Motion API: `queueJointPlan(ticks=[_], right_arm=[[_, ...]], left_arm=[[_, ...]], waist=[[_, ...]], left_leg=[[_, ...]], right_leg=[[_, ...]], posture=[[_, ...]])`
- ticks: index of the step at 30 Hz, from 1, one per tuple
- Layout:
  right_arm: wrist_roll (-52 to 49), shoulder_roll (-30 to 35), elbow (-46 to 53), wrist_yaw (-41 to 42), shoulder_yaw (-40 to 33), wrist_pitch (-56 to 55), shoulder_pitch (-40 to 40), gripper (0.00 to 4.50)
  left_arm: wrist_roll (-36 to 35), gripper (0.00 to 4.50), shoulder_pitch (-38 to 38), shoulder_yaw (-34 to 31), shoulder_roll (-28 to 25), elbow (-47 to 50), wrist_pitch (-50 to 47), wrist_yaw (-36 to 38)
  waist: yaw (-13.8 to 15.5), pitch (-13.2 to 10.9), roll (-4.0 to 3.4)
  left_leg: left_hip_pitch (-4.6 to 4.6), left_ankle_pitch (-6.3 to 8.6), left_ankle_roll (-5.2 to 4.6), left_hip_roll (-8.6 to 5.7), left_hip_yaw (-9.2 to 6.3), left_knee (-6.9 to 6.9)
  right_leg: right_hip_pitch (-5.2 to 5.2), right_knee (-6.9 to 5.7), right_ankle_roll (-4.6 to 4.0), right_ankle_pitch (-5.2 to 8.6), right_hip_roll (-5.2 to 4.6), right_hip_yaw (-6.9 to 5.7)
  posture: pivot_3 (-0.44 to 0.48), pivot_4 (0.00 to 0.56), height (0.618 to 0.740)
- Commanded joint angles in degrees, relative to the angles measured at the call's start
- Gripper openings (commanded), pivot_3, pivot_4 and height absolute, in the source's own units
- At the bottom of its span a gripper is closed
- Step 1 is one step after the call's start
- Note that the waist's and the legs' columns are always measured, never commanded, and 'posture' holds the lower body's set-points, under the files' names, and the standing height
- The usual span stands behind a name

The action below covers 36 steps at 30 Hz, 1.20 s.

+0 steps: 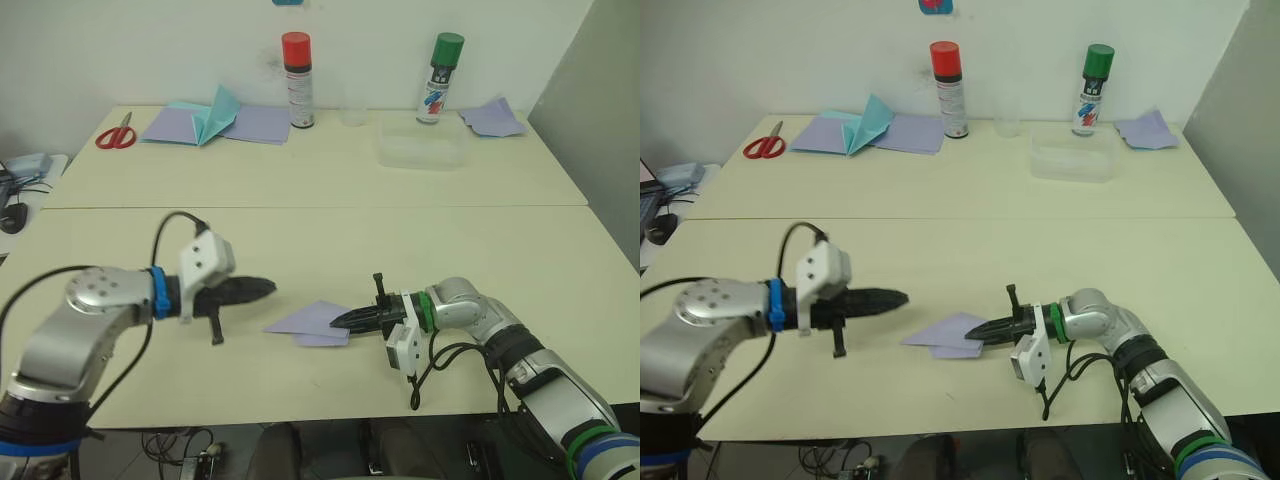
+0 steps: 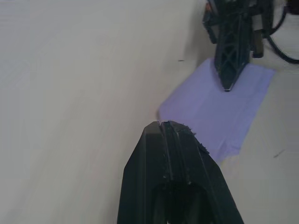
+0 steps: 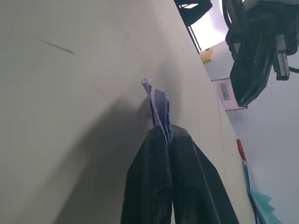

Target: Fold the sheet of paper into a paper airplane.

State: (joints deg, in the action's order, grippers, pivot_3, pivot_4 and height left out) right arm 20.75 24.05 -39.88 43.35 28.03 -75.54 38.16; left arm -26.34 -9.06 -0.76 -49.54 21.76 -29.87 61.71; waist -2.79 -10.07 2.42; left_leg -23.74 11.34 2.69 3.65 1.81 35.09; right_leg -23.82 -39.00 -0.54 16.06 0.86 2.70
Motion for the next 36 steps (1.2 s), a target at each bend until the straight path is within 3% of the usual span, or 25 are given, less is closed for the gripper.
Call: queueJointPlan(ticks=[1,6,11,18,21,32,36], right_arm=[[2.87,0.62,-1.79,-2.51,1.55,-2.95,0.53,0.07],[5.28,0.75,-4.38,-4.65,3.02,-2.44,1.41,0.07],[6.75,0.80,-5.58,-6.49,4.31,-2.78,2.04,0.07],[6.97,2.08,-7.67,-7.28,5.86,-2.20,2.98,0.07],[4.08,3.66,-7.50,-4.57,7.45,-0.76,3.03,0.61],[-11.17,17.32,7.12,4.73,7.01,10.12,-2.45,4.38],[-29.23,21.92,24.02,11.71,3.35,38.33,-9.61,4.45]], left_arm=[[3.21,0.00,2.12,4.48,1.35,0.94,2.34,-0.99],[6.72,0.00,2.50,9.36,4.31,-2.39,4.22,-2.29],[10.62,0.00,0.84,12.15,6.76,-7.12,6.57,-3.16],[13.70,0.00,1.53,15.15,6.29,-10.54,7.54,-1.35],[14.11,0.00,1.48,15.82,6.47,-11.26,7.96,-1.05],[13.64,0.00,2.03,14.52,5.32,-11.34,8.07,-0.88],[13.20,0.00,3.03,13.23,3.79,-10.81,7.45,-0.31]], waist=[[0.03,0.00,0.00],[0.14,0.00,0.00],[0.35,0.03,0.04],[0.42,0.10,0.07],[0.52,0.10,0.07],[1.02,0.11,0.04],[1.08,0.11,0.03]], left_leg=[[0.07,0.00,0.00,-0.02,0.00,0.01],[0.79,0.00,-0.01,-0.04,0.00,0.00],[0.85,-0.02,-0.04,-0.03,0.00,0.01],[0.86,-0.02,-0.04,-0.02,0.03,0.01],[0.99,-0.02,-0.04,-0.02,0.01,0.01],[1.63,0.00,-0.05,0.03,0.00,-0.04],[1.67,0.00,-0.06,0.11,-0.04,-0.07]], right_leg=[[0.07,0.00,-0.01,0.00,0.00,0.01],[0.74,0.00,-0.13,0.06,-0.01,0.01],[0.77,-0.08,-0.12,0.04,0.00,0.00],[0.77,-0.08,-0.14,0.04,0.00,0.04],[0.94,-0.08,-0.13,0.03,-0.04,0.04],[1.58,0.01,-0.22,0.12,-0.21,0.04],[1.63,0.00,-0.23,0.13,-0.23,0.01]], posture=[[0.000,0.150,0.740],[0.000,0.150,0.740],[0.000,0.150,0.740],[0.000,0.150,0.740],[0.000,0.150,0.740],[0.000,0.150,0.740],[0.000,0.150,0.740]])
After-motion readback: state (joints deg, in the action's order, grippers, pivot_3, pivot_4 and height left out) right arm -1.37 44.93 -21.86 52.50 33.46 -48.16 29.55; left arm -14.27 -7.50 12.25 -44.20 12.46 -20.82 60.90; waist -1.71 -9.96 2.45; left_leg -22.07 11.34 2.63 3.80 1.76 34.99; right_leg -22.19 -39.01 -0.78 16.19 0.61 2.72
